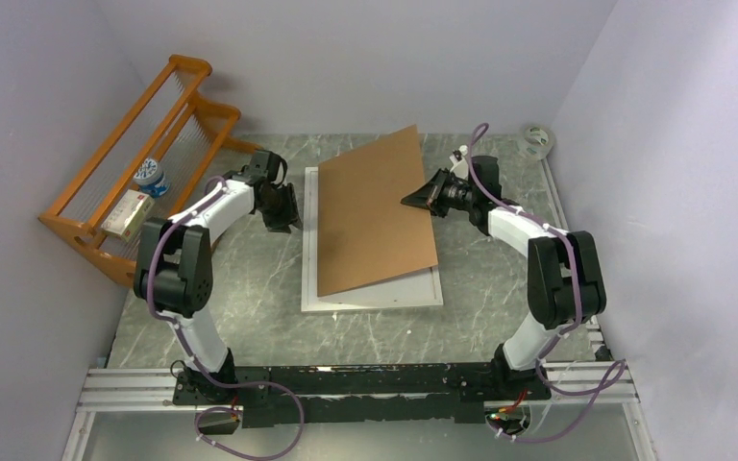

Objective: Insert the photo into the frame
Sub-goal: Place the photo frame item in the photo frame.

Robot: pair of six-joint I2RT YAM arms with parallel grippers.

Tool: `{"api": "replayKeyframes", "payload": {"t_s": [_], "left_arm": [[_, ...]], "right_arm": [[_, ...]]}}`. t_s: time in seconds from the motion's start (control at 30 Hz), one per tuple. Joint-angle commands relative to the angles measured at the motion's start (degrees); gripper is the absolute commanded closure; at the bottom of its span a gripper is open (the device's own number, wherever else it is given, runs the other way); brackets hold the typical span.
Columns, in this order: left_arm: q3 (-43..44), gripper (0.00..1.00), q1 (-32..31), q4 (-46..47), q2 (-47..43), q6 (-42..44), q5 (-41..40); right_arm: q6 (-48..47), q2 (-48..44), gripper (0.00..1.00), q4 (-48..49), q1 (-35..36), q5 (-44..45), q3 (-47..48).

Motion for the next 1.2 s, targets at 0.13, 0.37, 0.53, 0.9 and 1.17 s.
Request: {"api": "replayKeyframes", "payload": {"t_s": [0.13,0.37,0.53,0.9,1.17], "left_arm": [[-1.43,0.6,1.01,0.87,0.97,-2.53,-1.84],[-1.6,0.61,1.1,1.9,4.65,-2.51,0.12],[-1.92,0.61,1.19,2.31,5.85,-2.13,1.2],[-2.58,0.61,1.19,2.95,6.36,-1.96,2.59],[-2.7,0.61,1.19,2.99,6.22,-1.42,3.17]], "right_arm": [[4.44,2.19,1.0,10.55,0.08,-4.43,0.04],[3.32,4.77,1.0,10.19,0.89,-5.15,0.14],[1.47,4.64,1.0,8.34,0.96,-4.24,-0.37],[0.25,0.55,1.0,6.88,0.97,-3.64,-5.01],[1.54,2.27,1.0,10.3,0.96,-3.66,-5.54]]}}
